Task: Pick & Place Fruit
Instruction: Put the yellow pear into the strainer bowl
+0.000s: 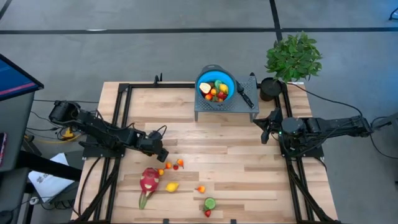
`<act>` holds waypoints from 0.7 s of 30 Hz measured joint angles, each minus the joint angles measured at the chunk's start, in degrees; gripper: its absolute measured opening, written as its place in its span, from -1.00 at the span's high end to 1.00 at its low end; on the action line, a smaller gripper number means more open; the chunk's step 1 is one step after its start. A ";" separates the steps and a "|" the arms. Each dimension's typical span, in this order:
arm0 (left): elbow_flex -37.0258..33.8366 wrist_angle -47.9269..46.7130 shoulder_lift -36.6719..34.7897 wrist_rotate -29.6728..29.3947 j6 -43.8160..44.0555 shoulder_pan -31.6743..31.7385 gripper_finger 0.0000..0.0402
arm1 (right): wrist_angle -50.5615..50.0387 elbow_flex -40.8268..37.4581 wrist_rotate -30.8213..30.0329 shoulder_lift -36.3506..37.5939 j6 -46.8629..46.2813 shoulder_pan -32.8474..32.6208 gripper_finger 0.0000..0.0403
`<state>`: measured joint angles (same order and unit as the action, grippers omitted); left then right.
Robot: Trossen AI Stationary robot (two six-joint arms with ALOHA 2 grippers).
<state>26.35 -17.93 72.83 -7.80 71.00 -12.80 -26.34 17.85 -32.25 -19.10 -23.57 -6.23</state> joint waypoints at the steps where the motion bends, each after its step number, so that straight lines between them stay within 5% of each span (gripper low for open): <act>1: -0.02 0.02 0.01 -0.09 0.01 0.00 -0.39 | -0.01 0.00 0.00 -0.01 0.00 -0.01 1.00; 21: -0.22 0.14 0.18 -0.56 1.51 0.02 0.37 | -0.01 0.02 0.00 0.00 -0.02 0.00 1.00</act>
<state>26.13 -17.79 73.01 -8.36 72.51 -12.78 -26.35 17.87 -32.25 -19.10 -23.59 -6.23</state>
